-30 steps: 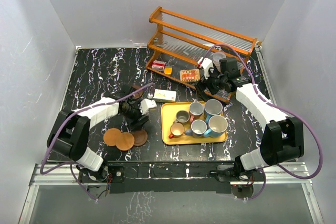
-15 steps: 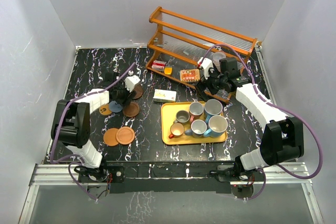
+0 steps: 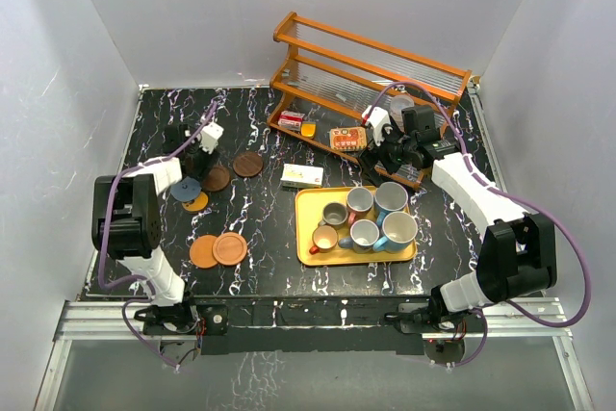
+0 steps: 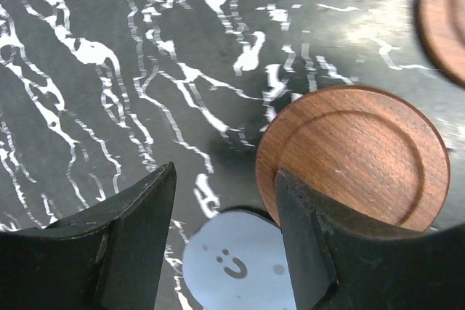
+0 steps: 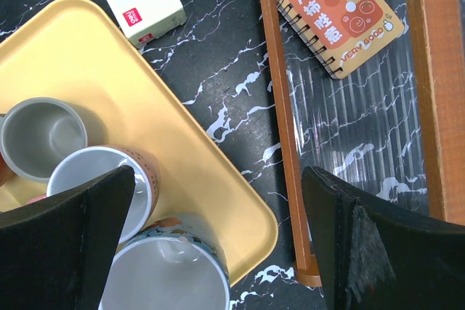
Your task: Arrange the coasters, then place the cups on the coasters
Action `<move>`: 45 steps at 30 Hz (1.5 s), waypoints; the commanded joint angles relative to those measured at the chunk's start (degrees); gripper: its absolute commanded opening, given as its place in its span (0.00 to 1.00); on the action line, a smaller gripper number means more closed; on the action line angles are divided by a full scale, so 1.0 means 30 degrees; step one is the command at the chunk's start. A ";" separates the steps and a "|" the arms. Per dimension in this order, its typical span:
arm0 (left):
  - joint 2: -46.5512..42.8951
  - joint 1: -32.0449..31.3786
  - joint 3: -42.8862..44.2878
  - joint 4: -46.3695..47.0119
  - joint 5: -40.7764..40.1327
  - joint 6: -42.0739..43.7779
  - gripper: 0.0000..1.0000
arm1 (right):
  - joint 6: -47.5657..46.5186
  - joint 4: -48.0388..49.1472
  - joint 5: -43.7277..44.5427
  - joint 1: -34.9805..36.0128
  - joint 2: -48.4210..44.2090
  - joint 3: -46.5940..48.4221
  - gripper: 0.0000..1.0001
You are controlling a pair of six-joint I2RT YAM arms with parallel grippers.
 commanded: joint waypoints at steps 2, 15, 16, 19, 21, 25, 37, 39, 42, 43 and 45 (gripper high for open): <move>0.2110 0.0844 0.0603 -0.1871 -0.1581 0.0200 0.55 | -0.0173 0.0769 -0.0049 -0.0099 0.0030 0.0152 0.98; 0.3210 0.0822 0.1942 -0.2382 0.0036 -0.2214 0.58 | -0.0173 0.0741 0.0016 -0.0103 0.0087 0.0181 0.98; 0.3318 0.0842 0.1960 -0.2421 0.0219 -0.2337 0.59 | -0.0173 0.0726 0.0017 -0.0109 0.0081 0.0166 0.98; 0.3470 0.0812 0.2097 -0.2589 0.0913 -0.2733 0.60 | -0.0173 0.0740 0.0089 -0.0107 0.0025 0.0183 0.98; 0.3456 0.0781 0.2163 -0.2682 0.1465 -0.2996 0.61 | -0.0173 0.0708 0.0078 -0.0097 0.0043 0.0208 0.98; 0.3539 0.0490 0.2198 -0.2739 0.2066 -0.3258 0.63 | -0.0173 0.0643 -0.0003 -0.0097 0.0090 0.0265 0.98; 0.4566 -0.0354 0.2860 -0.2355 0.1975 -0.3734 0.67 | -0.0173 0.0575 -0.0065 -0.0127 -0.0034 0.0298 0.98; 0.4750 -0.0352 0.3102 -0.2465 0.2031 -0.3833 0.67 | -0.0173 0.0598 -0.0094 -0.0127 -0.0012 0.0298 0.98; 0.4800 -0.0367 0.3207 -0.2568 0.2242 -0.3865 0.67 | -0.0173 0.0596 -0.0079 -0.0120 -0.0028 0.0298 0.98; 0.4810 -0.0380 0.3243 -0.2660 0.2430 -0.3873 0.67 | -0.0173 0.0584 -0.0061 -0.0129 -0.0017 0.0298 0.98; 0.4813 -0.0382 0.3330 -0.2874 0.2676 -0.3945 0.67 | -0.0173 0.0585 -0.0057 -0.0127 -0.0019 0.0298 0.98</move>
